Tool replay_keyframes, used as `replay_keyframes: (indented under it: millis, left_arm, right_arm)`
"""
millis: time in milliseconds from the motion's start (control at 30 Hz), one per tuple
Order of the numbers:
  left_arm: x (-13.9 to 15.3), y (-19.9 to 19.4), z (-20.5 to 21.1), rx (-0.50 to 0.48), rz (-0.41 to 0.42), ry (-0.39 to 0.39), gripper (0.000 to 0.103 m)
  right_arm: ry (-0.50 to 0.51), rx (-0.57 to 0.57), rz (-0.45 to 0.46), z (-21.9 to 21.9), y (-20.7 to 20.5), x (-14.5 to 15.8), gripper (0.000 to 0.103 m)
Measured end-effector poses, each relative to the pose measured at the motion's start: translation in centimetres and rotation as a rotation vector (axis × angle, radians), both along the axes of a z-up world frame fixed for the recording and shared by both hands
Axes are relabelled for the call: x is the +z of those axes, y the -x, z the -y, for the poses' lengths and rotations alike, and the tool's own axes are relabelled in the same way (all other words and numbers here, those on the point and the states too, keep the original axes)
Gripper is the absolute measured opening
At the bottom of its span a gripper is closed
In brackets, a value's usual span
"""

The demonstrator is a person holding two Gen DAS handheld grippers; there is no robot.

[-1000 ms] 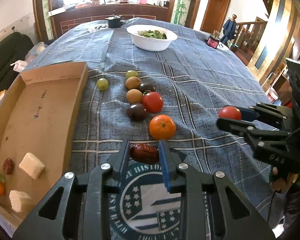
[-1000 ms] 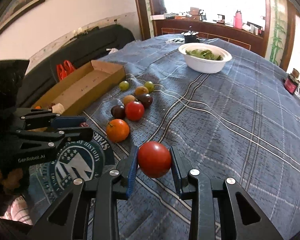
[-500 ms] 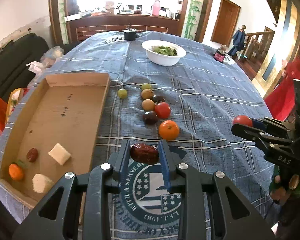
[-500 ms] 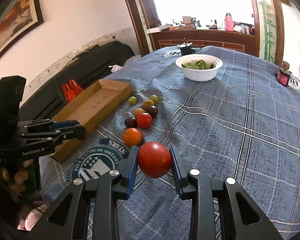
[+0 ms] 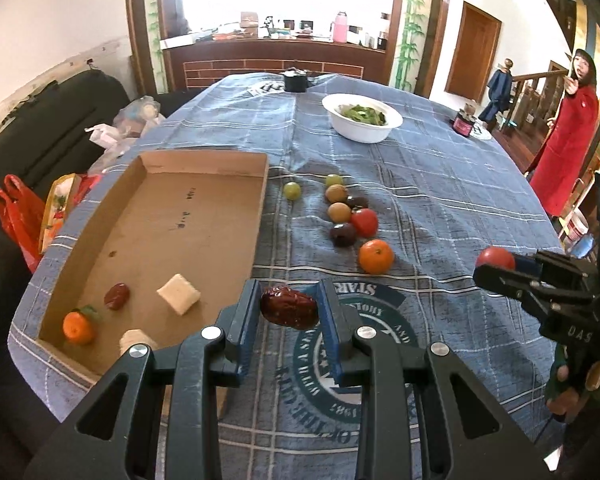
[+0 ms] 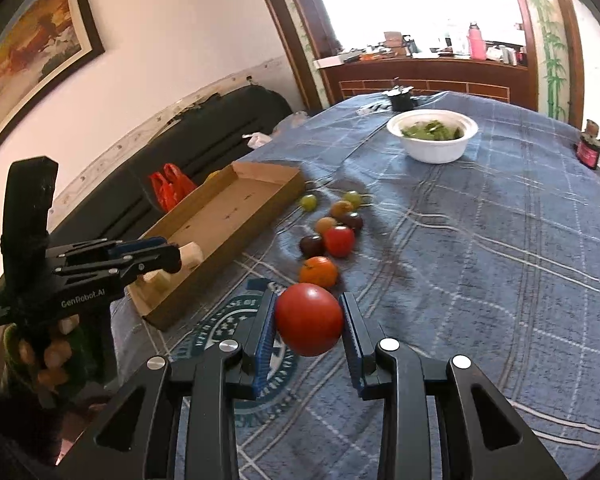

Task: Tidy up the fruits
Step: 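Carry the date with the left tool while the right tool carries the tomato over the tray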

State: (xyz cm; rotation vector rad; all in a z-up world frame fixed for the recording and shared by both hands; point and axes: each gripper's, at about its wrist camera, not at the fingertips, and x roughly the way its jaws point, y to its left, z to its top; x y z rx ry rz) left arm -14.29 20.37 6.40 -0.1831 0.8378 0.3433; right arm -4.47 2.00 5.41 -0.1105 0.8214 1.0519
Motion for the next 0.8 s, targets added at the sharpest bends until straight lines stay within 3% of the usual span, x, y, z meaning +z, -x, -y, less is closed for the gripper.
replay_keyframes:
  millis: [800]
  left_arm:
    - [0.2, 3.2, -4.3, 0.114, 0.011, -0.004, 0.027]
  right_arm:
    - [0.017, 0.217, -0.125, -7.2, 5.4, -2.7, 0.031]
